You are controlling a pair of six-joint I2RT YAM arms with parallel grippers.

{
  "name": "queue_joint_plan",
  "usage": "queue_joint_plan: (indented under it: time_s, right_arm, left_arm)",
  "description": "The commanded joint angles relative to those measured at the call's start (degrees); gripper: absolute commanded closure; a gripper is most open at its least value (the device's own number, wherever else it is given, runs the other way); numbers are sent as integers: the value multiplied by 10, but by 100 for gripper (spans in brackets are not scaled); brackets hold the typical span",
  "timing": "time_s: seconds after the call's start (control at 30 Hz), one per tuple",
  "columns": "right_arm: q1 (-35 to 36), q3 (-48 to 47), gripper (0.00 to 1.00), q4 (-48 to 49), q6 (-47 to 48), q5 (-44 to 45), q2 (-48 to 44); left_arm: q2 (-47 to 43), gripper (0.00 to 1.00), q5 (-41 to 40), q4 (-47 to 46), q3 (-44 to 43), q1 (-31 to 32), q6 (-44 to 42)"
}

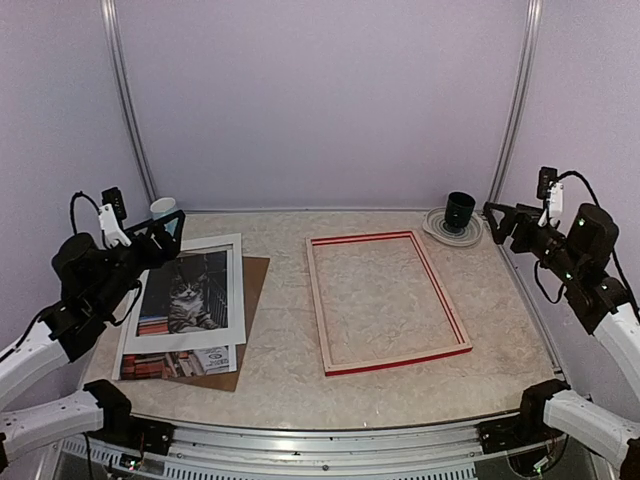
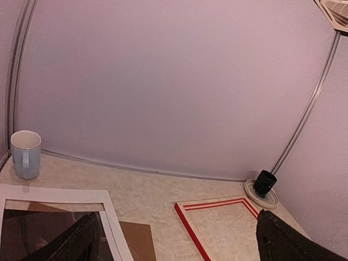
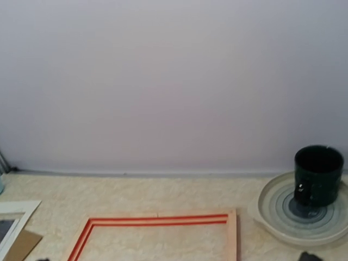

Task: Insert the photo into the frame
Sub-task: Pick up the glass panel from the mat board.

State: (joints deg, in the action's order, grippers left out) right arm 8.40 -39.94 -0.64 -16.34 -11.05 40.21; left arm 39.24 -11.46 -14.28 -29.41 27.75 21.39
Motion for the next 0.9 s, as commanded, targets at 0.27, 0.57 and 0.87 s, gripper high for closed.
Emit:
queue_joint_plan:
  time_s: [0.27,0.57,0.87]
  right_arm:
    - [4,23,1,38,-46,-9,-83]
    - [26,-31,1,-8,-97,-109,81]
    - [167,-94,1,-45,-128,-39,233]
  left_arm:
    - [-59,1,-70,10,33,0,61]
    - [66,1,-122,156,-34,1,140]
    - [117,1,-162,115,12,-3,171]
